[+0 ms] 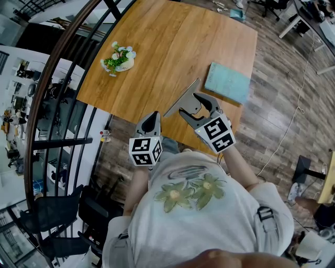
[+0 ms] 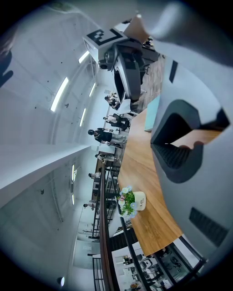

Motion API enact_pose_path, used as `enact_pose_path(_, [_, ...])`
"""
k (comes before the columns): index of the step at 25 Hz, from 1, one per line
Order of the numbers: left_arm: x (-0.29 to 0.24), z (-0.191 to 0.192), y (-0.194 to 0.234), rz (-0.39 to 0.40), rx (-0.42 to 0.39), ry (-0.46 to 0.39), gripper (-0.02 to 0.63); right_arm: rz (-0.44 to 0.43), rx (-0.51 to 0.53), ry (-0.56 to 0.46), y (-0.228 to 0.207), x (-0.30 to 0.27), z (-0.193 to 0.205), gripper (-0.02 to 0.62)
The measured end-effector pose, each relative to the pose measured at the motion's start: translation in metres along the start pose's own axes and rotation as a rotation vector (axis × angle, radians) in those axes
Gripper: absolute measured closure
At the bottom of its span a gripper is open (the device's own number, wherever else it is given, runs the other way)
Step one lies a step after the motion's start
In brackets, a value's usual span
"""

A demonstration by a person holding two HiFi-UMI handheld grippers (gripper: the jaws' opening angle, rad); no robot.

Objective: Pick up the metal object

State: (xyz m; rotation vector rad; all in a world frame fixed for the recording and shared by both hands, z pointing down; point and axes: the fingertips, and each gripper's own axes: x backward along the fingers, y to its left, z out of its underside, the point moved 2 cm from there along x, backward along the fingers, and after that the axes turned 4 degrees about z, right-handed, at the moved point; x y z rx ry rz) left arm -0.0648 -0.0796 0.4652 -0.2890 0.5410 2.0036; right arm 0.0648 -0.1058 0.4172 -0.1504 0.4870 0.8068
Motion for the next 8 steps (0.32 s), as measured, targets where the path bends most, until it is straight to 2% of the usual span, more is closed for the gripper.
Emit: enact_pose_path(8, [0.0016,-0.0009,-0.0018,0.001,0.000,0.000,0.592,-0.001,0.006,-0.006,0.0004,0.0024,-0.0010,0.307])
